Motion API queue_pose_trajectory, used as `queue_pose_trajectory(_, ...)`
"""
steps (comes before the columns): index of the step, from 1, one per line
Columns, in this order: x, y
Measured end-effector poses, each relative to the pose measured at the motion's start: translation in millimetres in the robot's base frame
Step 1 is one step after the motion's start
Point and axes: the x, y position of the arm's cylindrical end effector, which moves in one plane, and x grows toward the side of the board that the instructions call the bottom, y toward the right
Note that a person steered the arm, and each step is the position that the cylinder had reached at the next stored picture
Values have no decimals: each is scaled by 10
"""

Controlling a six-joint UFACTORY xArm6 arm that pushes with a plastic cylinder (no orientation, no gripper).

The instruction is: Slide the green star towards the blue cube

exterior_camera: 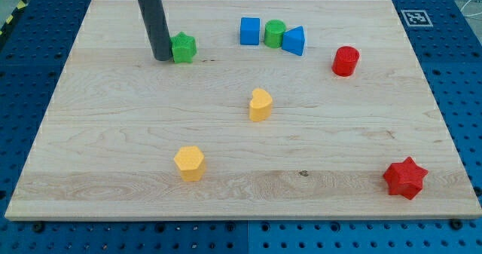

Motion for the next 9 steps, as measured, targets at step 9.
queue_pose_trajectory(9, -284, -107)
